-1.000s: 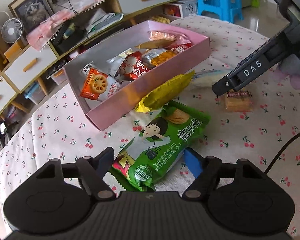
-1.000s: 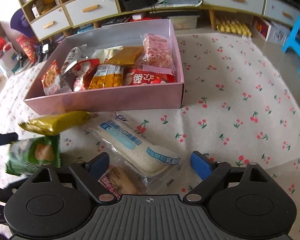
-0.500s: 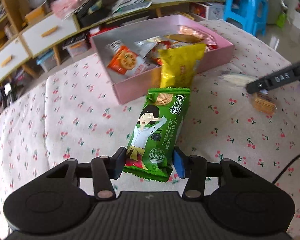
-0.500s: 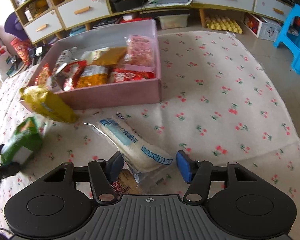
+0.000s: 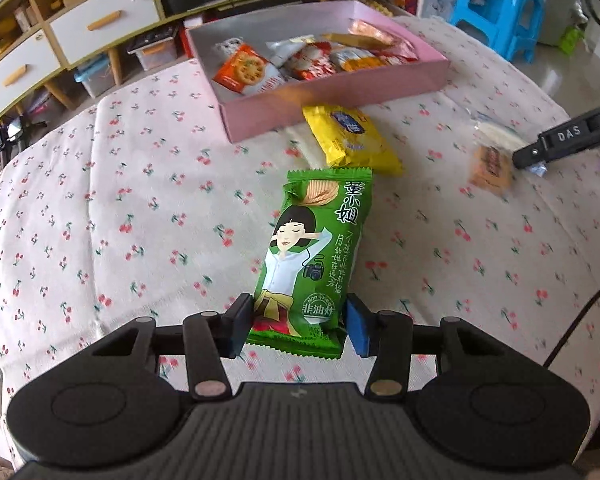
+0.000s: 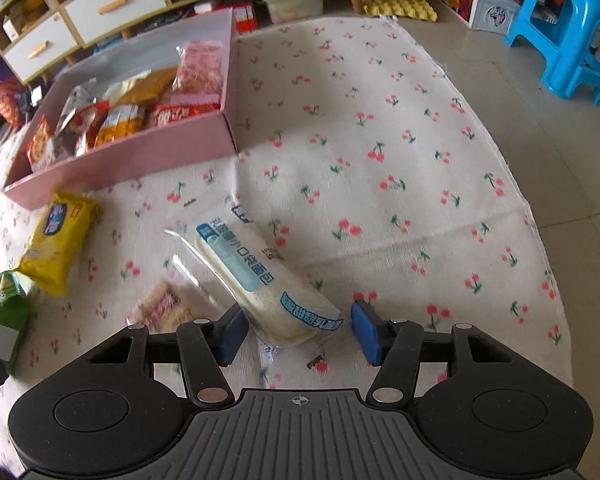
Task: Organize snacks
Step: 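Grasp the green snack packet with the left tool while the right tool grasps the white bread packet, then carry both packets into the pink box and open both tools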
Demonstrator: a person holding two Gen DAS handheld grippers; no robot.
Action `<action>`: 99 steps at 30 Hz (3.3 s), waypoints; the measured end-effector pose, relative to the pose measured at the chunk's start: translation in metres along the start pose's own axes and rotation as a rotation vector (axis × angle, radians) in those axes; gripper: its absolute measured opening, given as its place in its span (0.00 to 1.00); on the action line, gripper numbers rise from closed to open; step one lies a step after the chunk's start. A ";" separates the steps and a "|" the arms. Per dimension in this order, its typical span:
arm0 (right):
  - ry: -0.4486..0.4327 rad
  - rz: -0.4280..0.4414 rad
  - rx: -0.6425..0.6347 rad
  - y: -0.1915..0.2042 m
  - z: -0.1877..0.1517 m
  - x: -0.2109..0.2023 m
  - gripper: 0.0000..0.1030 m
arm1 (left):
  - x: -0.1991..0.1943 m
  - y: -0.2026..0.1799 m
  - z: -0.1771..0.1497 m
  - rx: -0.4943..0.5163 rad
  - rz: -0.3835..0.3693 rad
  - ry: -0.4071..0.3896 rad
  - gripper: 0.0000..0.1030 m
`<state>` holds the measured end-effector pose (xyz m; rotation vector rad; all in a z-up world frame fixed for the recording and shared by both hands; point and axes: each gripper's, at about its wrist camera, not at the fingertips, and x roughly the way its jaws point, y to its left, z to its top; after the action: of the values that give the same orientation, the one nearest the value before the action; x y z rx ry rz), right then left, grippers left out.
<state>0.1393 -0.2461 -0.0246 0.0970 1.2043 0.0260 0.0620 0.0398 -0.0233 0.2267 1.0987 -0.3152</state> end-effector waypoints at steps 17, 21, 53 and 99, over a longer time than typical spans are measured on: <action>-0.002 0.107 -0.005 -0.004 0.001 -0.001 0.66 | 0.006 -0.008 0.005 -0.003 -0.059 -0.091 0.69; -0.038 0.087 -0.029 0.001 0.001 0.001 0.66 | 0.012 -0.008 0.006 -0.018 -0.026 -0.089 0.59; -0.031 0.173 0.087 -0.001 0.008 -0.014 0.26 | -0.005 0.012 0.012 -0.227 -0.079 -0.115 0.43; -0.152 0.478 0.367 0.024 0.098 -0.011 0.26 | 0.011 0.021 0.119 -0.397 -0.086 -0.249 0.43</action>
<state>0.2276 -0.2288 0.0225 0.6951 1.0007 0.2124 0.1736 0.0180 0.0197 -0.2091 0.9037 -0.1902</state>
